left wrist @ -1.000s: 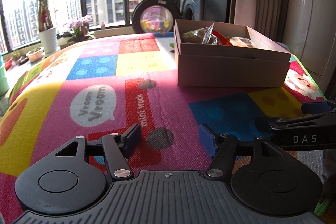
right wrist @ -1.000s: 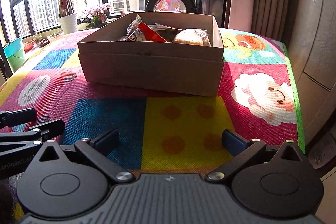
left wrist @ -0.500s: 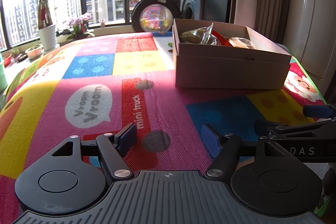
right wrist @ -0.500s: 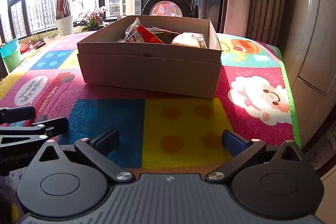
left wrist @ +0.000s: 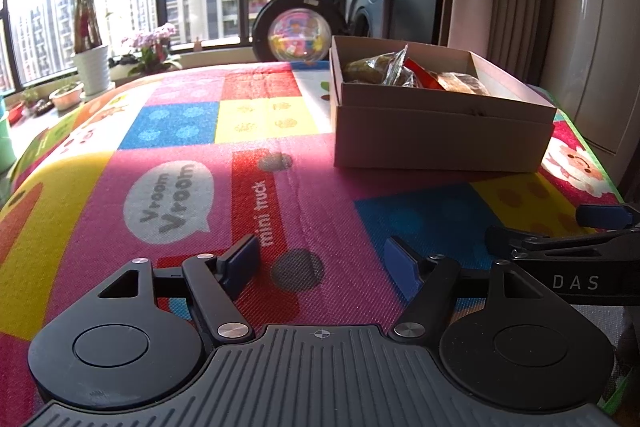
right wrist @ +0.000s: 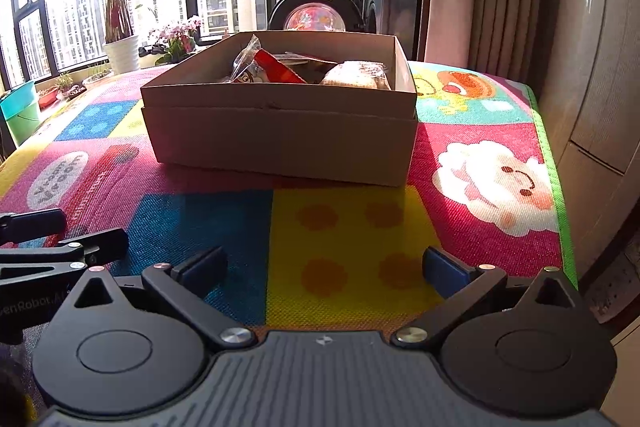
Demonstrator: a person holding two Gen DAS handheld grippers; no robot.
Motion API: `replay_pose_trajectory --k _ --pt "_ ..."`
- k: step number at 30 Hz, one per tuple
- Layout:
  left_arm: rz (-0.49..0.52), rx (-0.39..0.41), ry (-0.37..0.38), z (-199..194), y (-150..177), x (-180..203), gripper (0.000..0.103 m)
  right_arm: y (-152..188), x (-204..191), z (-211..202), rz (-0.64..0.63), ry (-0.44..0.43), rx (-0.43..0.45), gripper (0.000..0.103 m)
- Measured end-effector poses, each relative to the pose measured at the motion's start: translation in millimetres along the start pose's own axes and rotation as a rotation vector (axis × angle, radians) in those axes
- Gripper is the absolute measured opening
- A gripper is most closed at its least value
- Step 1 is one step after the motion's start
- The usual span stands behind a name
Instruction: Organize objects
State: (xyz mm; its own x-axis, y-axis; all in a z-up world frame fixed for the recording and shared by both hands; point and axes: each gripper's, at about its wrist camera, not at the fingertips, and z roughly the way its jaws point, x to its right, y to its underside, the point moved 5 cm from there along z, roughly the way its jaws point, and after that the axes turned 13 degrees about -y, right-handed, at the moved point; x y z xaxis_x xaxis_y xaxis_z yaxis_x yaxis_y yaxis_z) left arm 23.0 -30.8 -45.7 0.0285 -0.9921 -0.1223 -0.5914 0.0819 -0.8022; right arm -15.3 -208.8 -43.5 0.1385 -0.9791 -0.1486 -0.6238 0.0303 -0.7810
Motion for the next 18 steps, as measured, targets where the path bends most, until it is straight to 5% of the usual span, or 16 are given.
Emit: replay_pose_trajectory --k 18 --pt "0.001 -0.001 -0.008 1.1 -1.2 1.0 0.076 -0.4 1.1 -0.6 -0.005 -0.006 -0.002 0.103"
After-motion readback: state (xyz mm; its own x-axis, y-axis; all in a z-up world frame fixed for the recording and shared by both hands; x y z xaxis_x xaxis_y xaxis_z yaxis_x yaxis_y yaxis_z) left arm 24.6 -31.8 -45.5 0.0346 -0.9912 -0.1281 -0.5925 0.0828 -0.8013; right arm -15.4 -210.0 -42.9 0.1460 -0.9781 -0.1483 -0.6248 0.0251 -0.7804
